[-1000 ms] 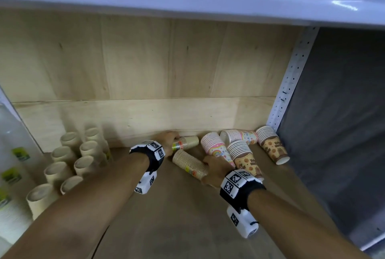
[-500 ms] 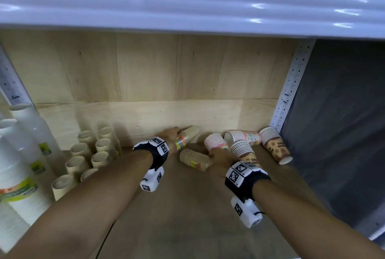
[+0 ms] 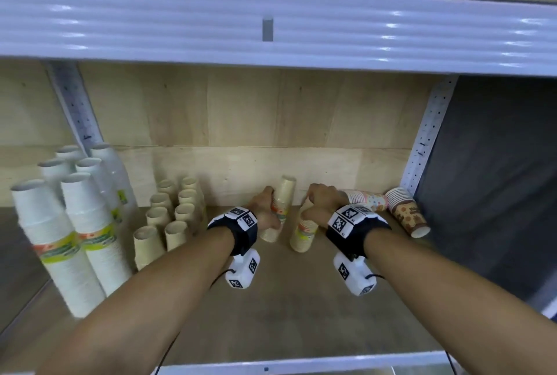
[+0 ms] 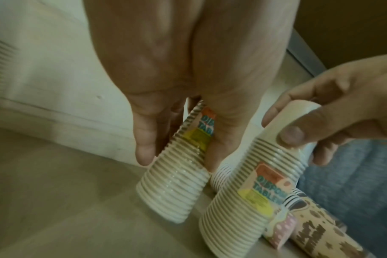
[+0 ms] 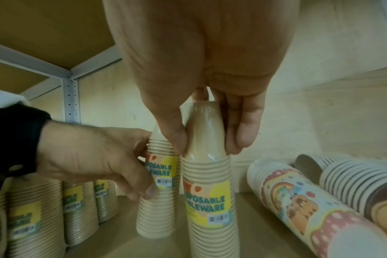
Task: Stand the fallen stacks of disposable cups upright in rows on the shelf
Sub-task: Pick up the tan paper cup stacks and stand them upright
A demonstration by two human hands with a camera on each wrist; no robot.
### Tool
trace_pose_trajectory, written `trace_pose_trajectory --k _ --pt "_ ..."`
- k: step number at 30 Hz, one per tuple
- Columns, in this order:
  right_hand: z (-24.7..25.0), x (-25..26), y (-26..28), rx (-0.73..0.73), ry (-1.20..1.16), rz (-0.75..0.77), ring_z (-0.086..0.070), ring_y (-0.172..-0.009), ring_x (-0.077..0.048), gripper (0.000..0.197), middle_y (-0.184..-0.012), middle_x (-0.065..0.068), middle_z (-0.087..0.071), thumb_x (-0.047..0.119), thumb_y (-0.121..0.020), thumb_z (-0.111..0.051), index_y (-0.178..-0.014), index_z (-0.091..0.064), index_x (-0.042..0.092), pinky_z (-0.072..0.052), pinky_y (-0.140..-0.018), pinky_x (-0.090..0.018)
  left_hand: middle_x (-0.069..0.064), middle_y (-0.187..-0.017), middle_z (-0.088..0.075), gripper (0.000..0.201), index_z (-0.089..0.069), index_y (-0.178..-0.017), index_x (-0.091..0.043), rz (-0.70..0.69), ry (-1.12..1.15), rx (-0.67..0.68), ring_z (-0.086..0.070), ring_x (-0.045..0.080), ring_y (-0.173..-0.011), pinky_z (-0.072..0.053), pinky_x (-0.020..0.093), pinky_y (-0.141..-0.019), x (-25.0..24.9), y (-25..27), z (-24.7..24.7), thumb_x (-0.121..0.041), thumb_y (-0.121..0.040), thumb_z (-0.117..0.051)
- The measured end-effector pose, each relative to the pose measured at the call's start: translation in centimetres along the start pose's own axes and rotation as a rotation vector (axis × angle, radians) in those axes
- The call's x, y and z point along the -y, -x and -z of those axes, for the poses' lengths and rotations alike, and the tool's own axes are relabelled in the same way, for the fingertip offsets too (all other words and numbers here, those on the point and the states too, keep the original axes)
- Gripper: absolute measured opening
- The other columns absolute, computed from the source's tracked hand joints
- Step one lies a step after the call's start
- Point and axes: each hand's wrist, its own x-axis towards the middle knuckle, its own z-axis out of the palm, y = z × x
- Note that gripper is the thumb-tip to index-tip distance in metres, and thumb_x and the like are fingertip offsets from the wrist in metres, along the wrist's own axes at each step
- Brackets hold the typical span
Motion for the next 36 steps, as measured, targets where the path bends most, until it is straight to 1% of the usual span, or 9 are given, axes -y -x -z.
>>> trace_pose_trajectory --k 3,5,10,13,17,21,24,29,36 --pt "0.2 0.5 0.7 0.007 -0.017 -0.003 -0.052 -0.079 -0.019 0.033 -0.086 0.003 -0.05 0.034 -0.074 -0.066 -0.1 -0.049 0.022 -0.037 -0.06 -0.027 0.005 -0.115 -0.058 0.073 -0.04 -0.125 -0.018 0.011 0.044 0.004 -0.057 0.028 -0.108 -0.051 0.041 -0.088 0.2 1.0 -0.6 -0.005 -0.067 -0.082" --pt "0.1 0.8 1.0 0.017 -0.029 -0.01 -0.051 -0.077 -0.018 0.033 -0.085 0.004 -0.05 0.03 -0.078 -0.065 -0.105 -0.051 0.019 -0.03 -0.054 -0.025 0.005 -0.119 -0.058 0.076 -0.041 -0.129 -0.017 0.011 0.065 -0.002 -0.056 0.027 -0.112 -0.05 0.04 -0.09 0.2 1.5 -1.1 -0.003 -0.066 -0.082" --pt "-1.1 1.8 0.9 -0.016 -0.042 0.011 -0.054 -0.085 -0.023 0.033 -0.108 -0.005 -0.06 0.025 -0.08 -0.064 -0.109 -0.054 0.014 -0.045 -0.069 -0.03 0.004 -0.121 -0.06 0.078 -0.041 -0.131 -0.019 0.027 0.095 0.023 -0.057 0.026 -0.113 -0.05 0.038 -0.09 0.4 2.6 -1.9 -0.006 -0.067 -0.083" --pt "-1.5 1.9 1.2 -0.028 -0.049 0.006 -0.053 -0.083 -0.023 0.031 -0.107 -0.006 -0.058 0.024 -0.082 -0.062 -0.11 -0.053 0.013 -0.044 -0.069 -0.032 0.003 -0.121 -0.061 0.078 -0.043 -0.13 -0.019 0.033 0.086 0.017 -0.058 0.025 -0.112 -0.051 0.041 -0.092 0.7 3.0 -2.2 -0.01 -0.065 -0.085" --pt "-1.7 1.9 1.1 -0.038 -0.061 0.002 -0.06 -0.089 -0.025 0.033 -0.108 -0.003 -0.06 0.028 -0.081 -0.061 -0.109 -0.053 0.015 -0.048 -0.07 -0.032 0.001 -0.121 -0.062 0.075 -0.044 -0.131 -0.02 0.029 0.1 0.02 -0.059 0.024 -0.113 -0.05 0.04 -0.093 1.0 3.4 -2.3 -0.012 -0.068 -0.084" --pt "-1.3 2.0 0.9 -0.05 -0.063 0.024 -0.06 -0.085 -0.023 0.033 -0.103 -0.002 -0.061 0.036 -0.074 -0.062 -0.1 -0.051 0.019 -0.051 -0.07 -0.032 0.0 -0.117 -0.061 0.07 -0.044 -0.13 -0.021 0.001 0.15 0.038 -0.058 0.024 -0.111 -0.051 0.041 -0.093 0.4 3.6 -1.1 -0.012 -0.072 -0.081" --pt "-0.7 2.1 0.8 -0.05 -0.042 0.052 -0.056 -0.09 -0.025 0.04 -0.109 -0.004 -0.058 0.034 -0.075 -0.06 -0.11 -0.052 0.018 -0.046 -0.07 -0.031 0.003 -0.115 -0.06 0.067 -0.045 -0.13 -0.022 -0.043 0.163 -0.005 -0.059 0.024 -0.105 -0.052 0.038 -0.089 -0.5 3.6 0.4 -0.019 -0.073 -0.08" --pt "-0.3 2.1 0.2 -0.07 0.005 0.047 -0.059 -0.102 -0.027 0.044 -0.119 -0.009 -0.059 0.028 -0.08 -0.065 -0.12 -0.056 0.012 -0.05 -0.079 -0.032 0.006 -0.116 -0.059 0.057 -0.051 -0.128 -0.023 -0.074 0.128 -0.061 -0.06 0.023 -0.103 -0.05 0.034 -0.089 -2.0 3.5 2.5 -0.036 -0.078 -0.076" --pt "0.0 2.9 0.4 -0.067 0.051 0.061 -0.063 -0.103 -0.028 0.042 -0.119 -0.01 -0.061 0.021 -0.08 -0.065 -0.12 -0.059 0.009 -0.052 -0.079 -0.031 0.003 -0.112 -0.056 0.037 -0.064 -0.121 -0.02 -0.104 -0.004 -0.032 -0.057 0.02 -0.099 -0.045 0.028 -0.079 -3.4 3.9 3.4 -0.031 -0.086 -0.067"
